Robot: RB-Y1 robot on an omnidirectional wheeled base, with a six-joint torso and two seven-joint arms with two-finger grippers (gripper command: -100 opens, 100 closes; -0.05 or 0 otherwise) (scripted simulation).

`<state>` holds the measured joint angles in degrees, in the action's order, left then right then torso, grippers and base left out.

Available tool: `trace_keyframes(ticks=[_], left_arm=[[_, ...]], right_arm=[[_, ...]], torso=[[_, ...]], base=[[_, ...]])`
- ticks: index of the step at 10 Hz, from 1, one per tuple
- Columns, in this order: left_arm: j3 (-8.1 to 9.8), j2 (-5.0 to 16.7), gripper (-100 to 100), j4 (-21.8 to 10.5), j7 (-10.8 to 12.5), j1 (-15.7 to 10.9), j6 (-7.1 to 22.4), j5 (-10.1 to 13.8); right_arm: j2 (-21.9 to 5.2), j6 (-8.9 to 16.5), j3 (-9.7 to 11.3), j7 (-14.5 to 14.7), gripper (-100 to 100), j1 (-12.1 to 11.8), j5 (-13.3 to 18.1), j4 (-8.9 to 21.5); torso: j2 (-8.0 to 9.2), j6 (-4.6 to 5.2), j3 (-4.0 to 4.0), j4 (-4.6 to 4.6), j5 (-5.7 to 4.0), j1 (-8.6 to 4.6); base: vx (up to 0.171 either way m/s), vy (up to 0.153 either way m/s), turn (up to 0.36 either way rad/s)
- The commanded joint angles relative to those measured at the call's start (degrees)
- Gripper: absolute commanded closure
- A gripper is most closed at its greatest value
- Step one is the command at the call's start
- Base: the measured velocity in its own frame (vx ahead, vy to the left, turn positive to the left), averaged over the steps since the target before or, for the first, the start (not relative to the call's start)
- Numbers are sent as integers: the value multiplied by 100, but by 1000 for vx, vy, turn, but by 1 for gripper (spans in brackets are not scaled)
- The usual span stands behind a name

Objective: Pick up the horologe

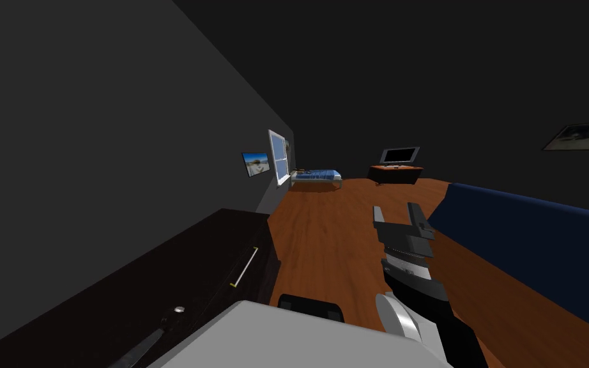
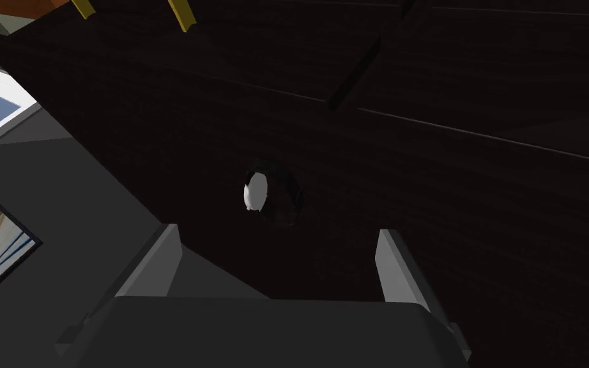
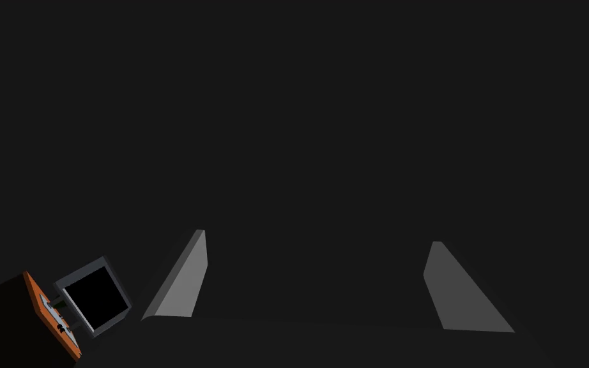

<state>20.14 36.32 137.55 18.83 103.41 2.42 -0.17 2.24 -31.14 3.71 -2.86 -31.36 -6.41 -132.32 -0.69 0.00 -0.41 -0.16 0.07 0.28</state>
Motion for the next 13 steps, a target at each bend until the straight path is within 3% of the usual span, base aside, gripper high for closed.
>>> trace_keyframes(ticks=[1, 7, 9, 10, 11, 12, 13], left_arm=[[11, 89, -100, 18, 113, 222, 60, 18], [-454, 433, -100, 230, 587, 1248, 635, -171], [-526, 519, -100, 284, 676, 1430, 738, -205], [-522, 491, -100, 275, 639, 1347, 732, -201], [-527, 494, 0, 281, 648, 1356, 748, -204], [-618, 485, -100, 101, 608, 1184, 722, -195], [-649, 483, -100, 41, 595, 1127, 713, -192]], right_arm=[[0, 0, 0, 0, 0, 0, 0, 0], [0, 0, 0, 0, 0, 1, 0, 0], [1, 0, 0, 0, 0, 0, 0, 0], [1, 0, 0, 0, 0, 1, 0, 0], [1, 0, 1, 0, 0, 1, 0, 0], [1, 0, 1, 0, 0, 2, 0, 0], [1, 0, 1, 0, 0, 2, 0, 0]], torso=[[0, 0, 0, 0, 0, 0], [18, 0, 10, 4, 1, 2], [14, -1, 7, 3, -4, -22], [19, -1, 10, 4, -5, -23], [42, -2, 23, 9, -6, -32], [60, -3, 34, 14, -9, -40], [65, -3, 38, 16, -9, -43]], base=[[125, 70, -39], [141, 72, -109], [138, 48, -62], [50, 26, -15], [11, 5, 1], [20, 1, -39], [22, 0, -20]])
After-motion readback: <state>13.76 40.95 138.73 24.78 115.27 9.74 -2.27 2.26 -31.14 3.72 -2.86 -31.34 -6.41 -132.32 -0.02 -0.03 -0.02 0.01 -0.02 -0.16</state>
